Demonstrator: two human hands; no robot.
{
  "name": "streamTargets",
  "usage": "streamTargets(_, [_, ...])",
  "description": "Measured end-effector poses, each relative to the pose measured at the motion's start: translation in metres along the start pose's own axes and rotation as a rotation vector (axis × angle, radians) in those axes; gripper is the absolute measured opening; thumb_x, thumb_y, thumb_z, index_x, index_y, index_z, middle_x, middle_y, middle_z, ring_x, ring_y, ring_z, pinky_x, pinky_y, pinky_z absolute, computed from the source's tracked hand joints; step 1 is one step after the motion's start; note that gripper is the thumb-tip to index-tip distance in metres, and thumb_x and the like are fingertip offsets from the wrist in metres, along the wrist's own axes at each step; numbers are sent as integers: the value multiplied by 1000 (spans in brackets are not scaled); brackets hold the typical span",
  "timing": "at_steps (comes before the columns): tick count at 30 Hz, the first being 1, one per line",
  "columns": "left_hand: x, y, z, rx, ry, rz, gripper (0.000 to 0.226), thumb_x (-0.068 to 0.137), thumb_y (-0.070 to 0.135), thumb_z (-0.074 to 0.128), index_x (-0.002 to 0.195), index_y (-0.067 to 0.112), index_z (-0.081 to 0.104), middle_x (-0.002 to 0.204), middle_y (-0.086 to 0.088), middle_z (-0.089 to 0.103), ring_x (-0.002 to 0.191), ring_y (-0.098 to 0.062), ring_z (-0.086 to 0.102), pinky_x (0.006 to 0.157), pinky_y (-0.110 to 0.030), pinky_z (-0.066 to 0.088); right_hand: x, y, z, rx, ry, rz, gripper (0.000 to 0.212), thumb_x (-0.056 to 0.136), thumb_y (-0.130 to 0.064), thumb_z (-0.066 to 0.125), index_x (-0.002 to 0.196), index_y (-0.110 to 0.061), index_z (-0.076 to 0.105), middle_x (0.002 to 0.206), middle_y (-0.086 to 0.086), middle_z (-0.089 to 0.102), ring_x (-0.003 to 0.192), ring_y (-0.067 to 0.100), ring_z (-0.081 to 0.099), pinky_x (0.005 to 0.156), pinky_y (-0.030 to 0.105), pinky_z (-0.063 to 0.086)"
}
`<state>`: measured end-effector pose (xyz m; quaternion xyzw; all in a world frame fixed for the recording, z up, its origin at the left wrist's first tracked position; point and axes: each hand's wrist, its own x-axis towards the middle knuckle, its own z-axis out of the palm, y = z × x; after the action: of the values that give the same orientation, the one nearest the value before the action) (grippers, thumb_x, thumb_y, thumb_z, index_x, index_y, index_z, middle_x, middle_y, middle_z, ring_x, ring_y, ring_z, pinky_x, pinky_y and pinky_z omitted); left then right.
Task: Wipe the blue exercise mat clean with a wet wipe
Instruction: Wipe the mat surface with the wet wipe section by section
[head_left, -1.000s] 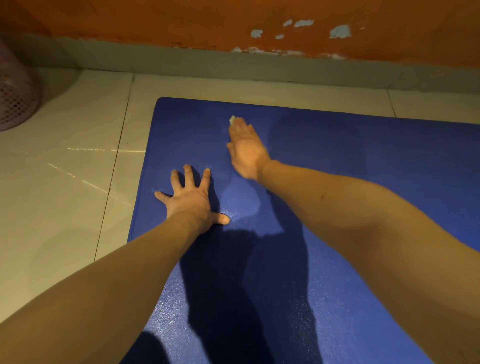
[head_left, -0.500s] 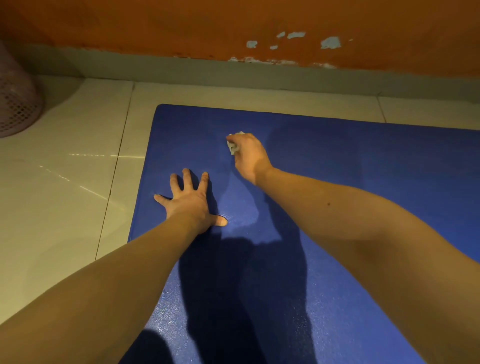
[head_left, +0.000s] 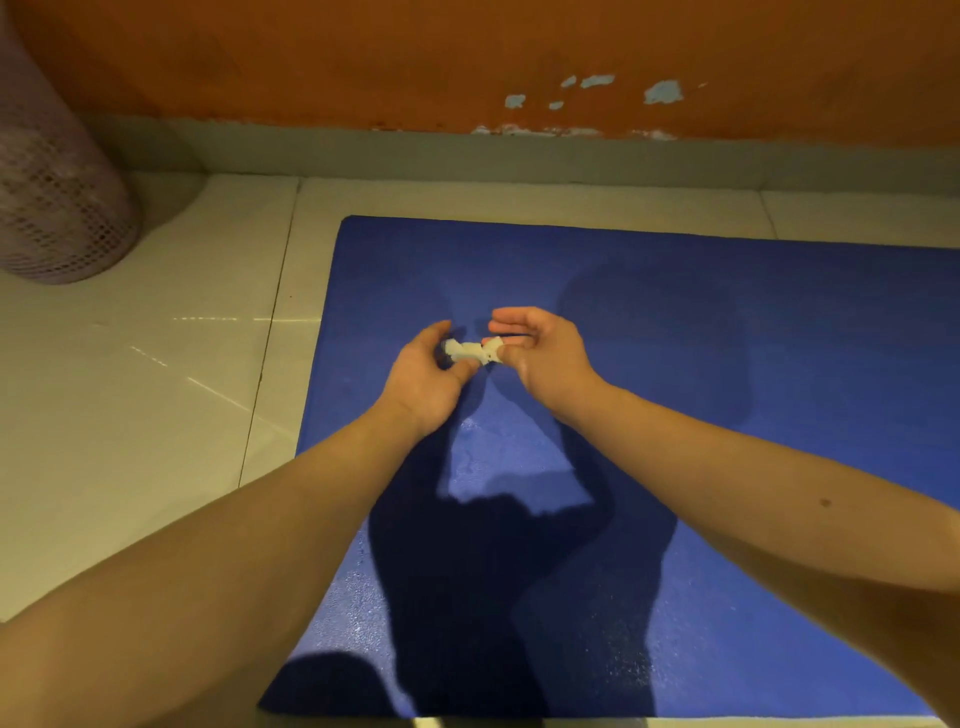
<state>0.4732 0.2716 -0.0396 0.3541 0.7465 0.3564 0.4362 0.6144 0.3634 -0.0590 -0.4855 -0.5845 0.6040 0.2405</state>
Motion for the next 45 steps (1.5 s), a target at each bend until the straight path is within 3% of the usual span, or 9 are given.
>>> streamTargets(5, [-16, -3, 0, 71, 48, 60, 9, 97, 19, 64, 101, 19, 72, 89, -4, 73, 86, -24, 67, 87, -38, 55, -23, -7, 2, 52, -5, 50, 34, 95, 13, 58, 128, 3, 61, 111, 12, 67, 82, 13, 68, 72, 19, 59])
streamTargets(13, [-45, -4, -8, 36, 54, -25, 33, 99, 30, 60, 89, 0, 69, 68, -2, 68, 59, -9, 55, 62, -22, 43, -59, -9, 5, 24, -235, 249, 33, 93, -26, 75, 122, -15, 63, 100, 1, 72, 79, 13, 66, 70, 25, 51])
streamTargets(16, [-52, -9, -10, 4, 86, -62, 34, 99, 31, 61, 93, -2, 69, 74, -5, 63, 60, -12, 50, 59, -23, 41, -69, -8, 4, 99, -200, 318, 19, 93, -11, 73, 112, -9, 69, 91, 6, 66, 78, 16, 58, 73, 23, 51])
streamTargets(21, [-68, -16, -11, -155, 100, -130, 33, 98, 32, 63, 94, 0, 70, 84, -13, 72, 73, -20, 61, 69, -30, 52, -85, -10, 3, 486, -179, 501, 25, 97, 4, 59, 120, -3, 63, 118, 16, 73, 110, 28, 71, 89, 33, 60])
streamTargets(30, [-94, -22, -15, -161, 55, -40, 28, 88, 23, 77, 111, 17, 63, 104, -6, 70, 94, -23, 69, 86, -35, 58, -104, -14, 7, 515, -115, 527, 27, 102, -14, 60, 129, -9, 64, 113, 7, 75, 95, 17, 74, 70, 23, 59])
streamTargets(34, [-103, -17, -11, -144, 103, 90, 33, 87, 12, 76, 108, 20, 52, 105, -1, 65, 77, -19, 62, 73, -26, 54, -109, -13, 10, 365, -82, 554, 12, 100, -16, 64, 108, -9, 66, 95, 8, 71, 78, 16, 65, 61, 21, 52])
streamTargets(38, [-112, -16, -17, 87, 38, 265, 29, 92, 12, 69, 110, 26, 51, 84, 6, 58, 58, -7, 47, 59, -20, 43, -112, -19, 9, 204, -3, 600, 12, 95, -14, 69, 86, -10, 63, 70, 6, 59, 54, 13, 53, 47, 20, 38])
streamTargets(42, [-118, -20, -27, 555, -128, 636, 63, 96, 17, 62, 148, 41, 35, 151, 24, 31, 81, -2, 57, 68, -21, 50, -115, -22, 7, 12, -65, 636, 15, 90, -9, 68, 78, -13, 61, 66, 4, 57, 55, 13, 50, 44, 20, 37])
streamTargets(45, [-119, -20, -24, 682, -164, 689, 42, 99, 26, 59, 138, 41, 53, 146, 24, 40, 91, -9, 61, 76, -32, 55, -117, -17, 5, 69, -187, 635, 5, 88, -10, 73, 90, -11, 69, 83, 9, 72, 76, 18, 63, 67, 22, 52])
